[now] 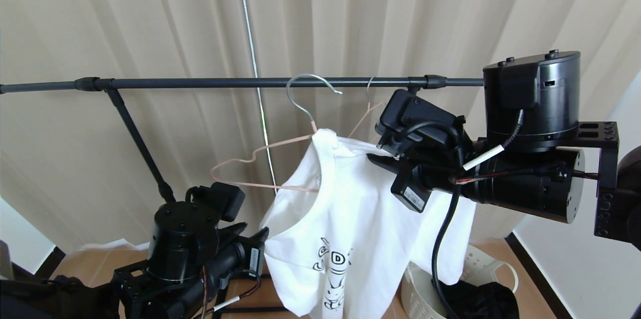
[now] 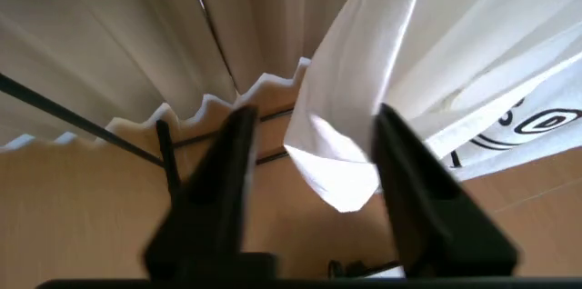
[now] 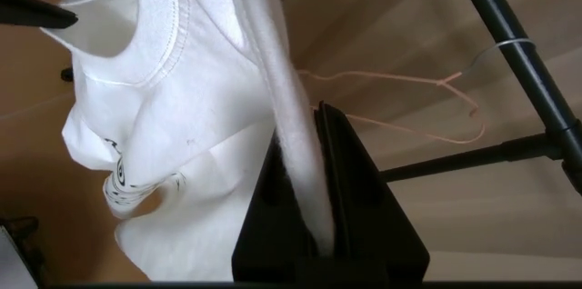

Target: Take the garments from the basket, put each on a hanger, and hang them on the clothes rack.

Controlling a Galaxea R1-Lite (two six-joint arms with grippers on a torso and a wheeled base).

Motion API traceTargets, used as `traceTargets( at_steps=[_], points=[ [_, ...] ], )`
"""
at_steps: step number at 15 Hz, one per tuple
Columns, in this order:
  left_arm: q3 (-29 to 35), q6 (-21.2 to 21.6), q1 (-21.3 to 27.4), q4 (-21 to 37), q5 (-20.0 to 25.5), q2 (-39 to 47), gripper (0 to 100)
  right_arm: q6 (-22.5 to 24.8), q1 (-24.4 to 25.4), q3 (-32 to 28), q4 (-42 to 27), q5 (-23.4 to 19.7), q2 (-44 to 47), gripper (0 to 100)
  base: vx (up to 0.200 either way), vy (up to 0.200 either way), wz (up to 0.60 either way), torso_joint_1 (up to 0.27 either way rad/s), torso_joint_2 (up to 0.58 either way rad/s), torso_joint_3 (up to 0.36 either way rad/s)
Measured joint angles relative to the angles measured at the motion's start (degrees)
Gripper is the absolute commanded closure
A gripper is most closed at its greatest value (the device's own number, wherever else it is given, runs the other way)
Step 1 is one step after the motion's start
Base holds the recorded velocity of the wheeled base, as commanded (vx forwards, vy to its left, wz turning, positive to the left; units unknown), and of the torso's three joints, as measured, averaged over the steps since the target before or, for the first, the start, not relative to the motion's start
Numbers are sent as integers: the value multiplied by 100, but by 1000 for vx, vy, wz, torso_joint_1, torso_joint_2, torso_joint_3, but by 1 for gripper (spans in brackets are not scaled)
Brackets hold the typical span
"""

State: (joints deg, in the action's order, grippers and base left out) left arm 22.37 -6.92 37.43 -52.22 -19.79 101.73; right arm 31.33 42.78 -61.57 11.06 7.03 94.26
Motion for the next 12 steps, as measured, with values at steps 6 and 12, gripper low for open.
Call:
traceTargets(
  at_steps=[6, 12],
  points=[
    [-51, 59, -38, -443, -16, -110, 100, -588, -61, 522, 268, -41, -222, 100, 0, 0, 0, 0, 0, 0],
    [-5, 189, -91, -451, -16, -190, 100, -859, -271, 1935, 2252, -149, -346, 100, 0, 0, 0, 0, 0, 0]
  ],
)
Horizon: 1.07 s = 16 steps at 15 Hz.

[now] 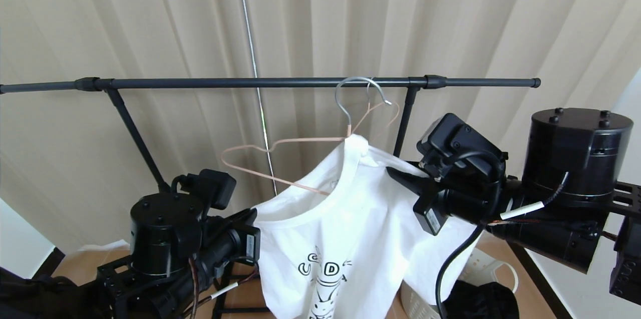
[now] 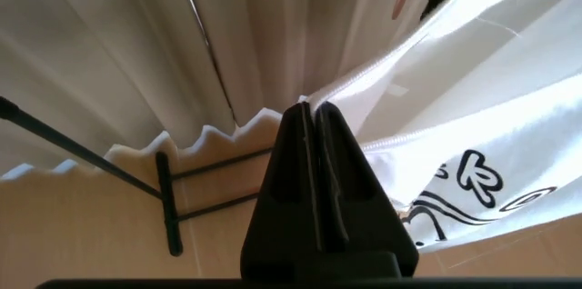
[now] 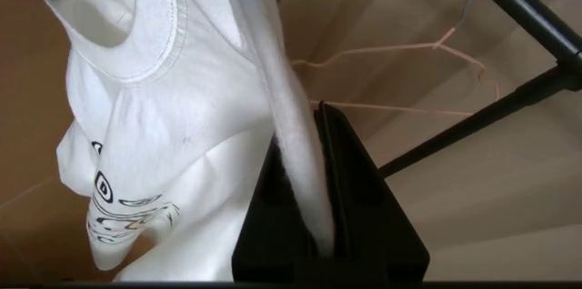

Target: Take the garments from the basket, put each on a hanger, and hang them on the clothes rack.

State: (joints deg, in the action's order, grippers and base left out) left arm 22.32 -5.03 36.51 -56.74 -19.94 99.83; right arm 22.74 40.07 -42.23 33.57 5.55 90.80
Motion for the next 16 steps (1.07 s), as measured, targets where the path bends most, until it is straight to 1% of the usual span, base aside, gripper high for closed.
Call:
traceTargets(
  at_steps=[3, 10, 16],
  points=[
    [59, 59, -22, 0, 2, -33, 100, -10, -30, 111, 9, -18, 2, 100, 0, 0, 0, 0, 0, 0],
    [111, 160, -385, 0, 7, -44, 100, -7, -38, 155, 26, -16, 27, 100, 0, 0, 0, 0, 0, 0],
    [240, 162, -705, -4, 32, -5, 100, 0, -63, 260, 56, -5, 35, 100, 0, 0, 0, 0, 0, 0]
  ],
)
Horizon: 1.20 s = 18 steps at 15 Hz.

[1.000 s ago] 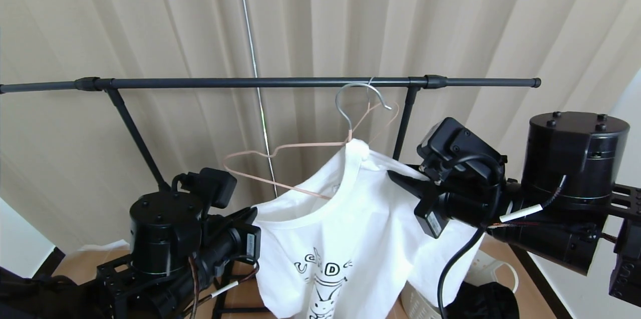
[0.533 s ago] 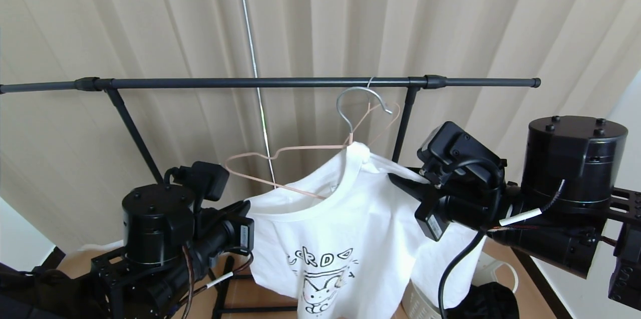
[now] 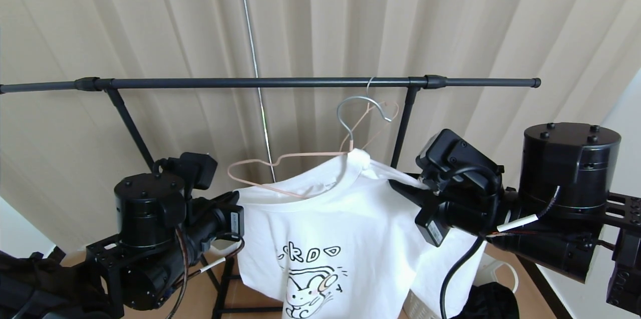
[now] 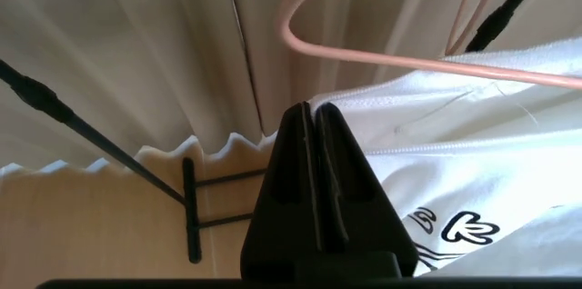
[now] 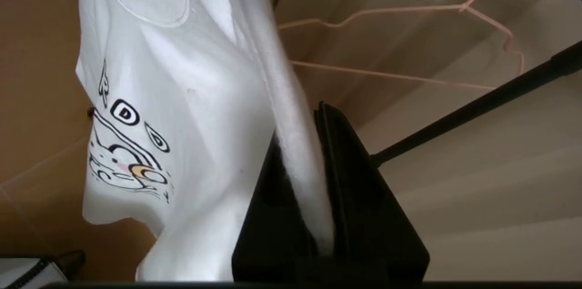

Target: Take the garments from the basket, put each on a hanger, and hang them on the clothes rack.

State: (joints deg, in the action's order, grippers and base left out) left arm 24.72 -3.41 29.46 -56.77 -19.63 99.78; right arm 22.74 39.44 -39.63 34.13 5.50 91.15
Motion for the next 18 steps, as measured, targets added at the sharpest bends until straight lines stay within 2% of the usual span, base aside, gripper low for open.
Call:
traceTargets(
  at_steps=[4, 18],
  points=[
    [66, 2, -119, 1, 20, 35, 100, 22, -146, 55, -17, -9, -5, 100, 0, 0, 0, 0, 0, 0],
    [419, 115, -375, 12, 17, 165, 100, 151, -176, 210, -4, -22, -118, 100, 0, 0, 0, 0, 0, 0]
  ],
)
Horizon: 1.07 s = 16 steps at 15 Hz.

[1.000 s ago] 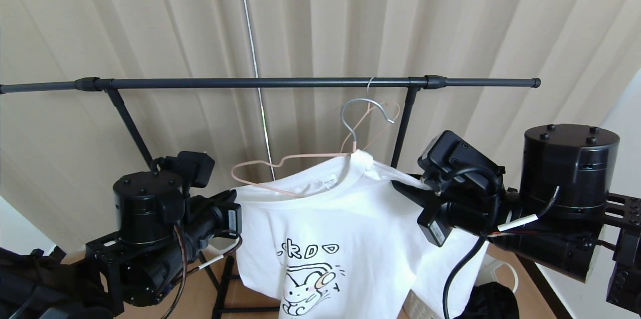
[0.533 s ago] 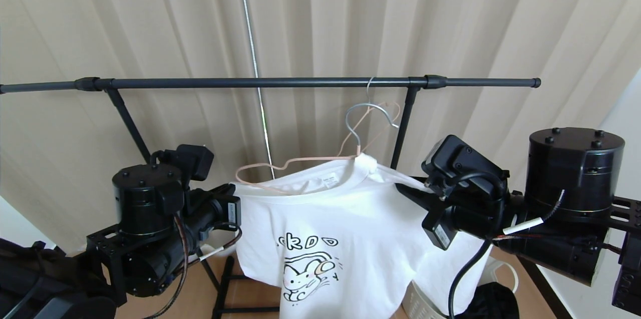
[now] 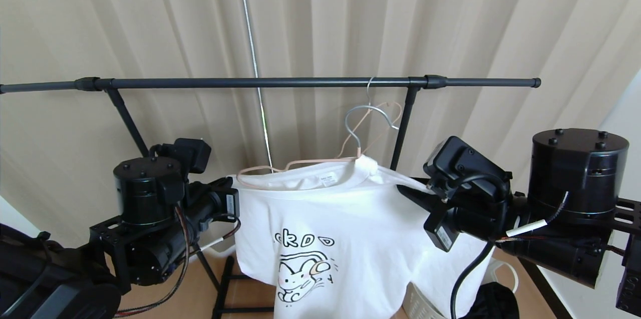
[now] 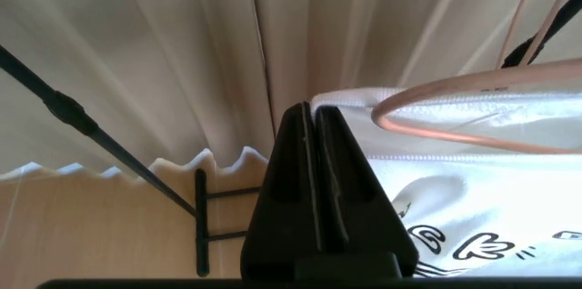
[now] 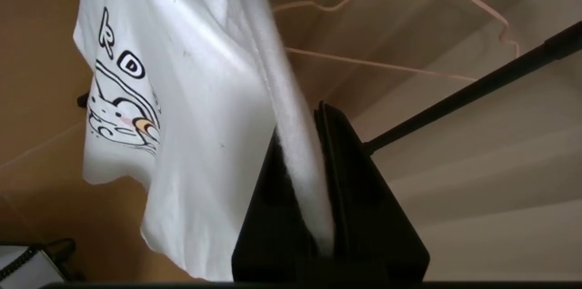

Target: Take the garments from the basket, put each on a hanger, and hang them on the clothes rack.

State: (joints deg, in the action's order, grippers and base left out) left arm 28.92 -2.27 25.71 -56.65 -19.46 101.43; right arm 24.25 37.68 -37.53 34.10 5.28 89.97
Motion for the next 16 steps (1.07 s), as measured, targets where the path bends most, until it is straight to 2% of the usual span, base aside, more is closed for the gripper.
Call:
traceTargets(
  at_steps=[10, 16],
  points=[
    [179, 256, 116, -9, -41, -182, 100, 9, -1, 38, 0, 0, 35, 100, 0, 0, 0, 0, 0, 0],
    [132, 577, 599, -1, -60, -512, 100, -2, -1, 5, 22, 2, 127, 100, 0, 0, 0, 0, 0, 0]
  ],
)
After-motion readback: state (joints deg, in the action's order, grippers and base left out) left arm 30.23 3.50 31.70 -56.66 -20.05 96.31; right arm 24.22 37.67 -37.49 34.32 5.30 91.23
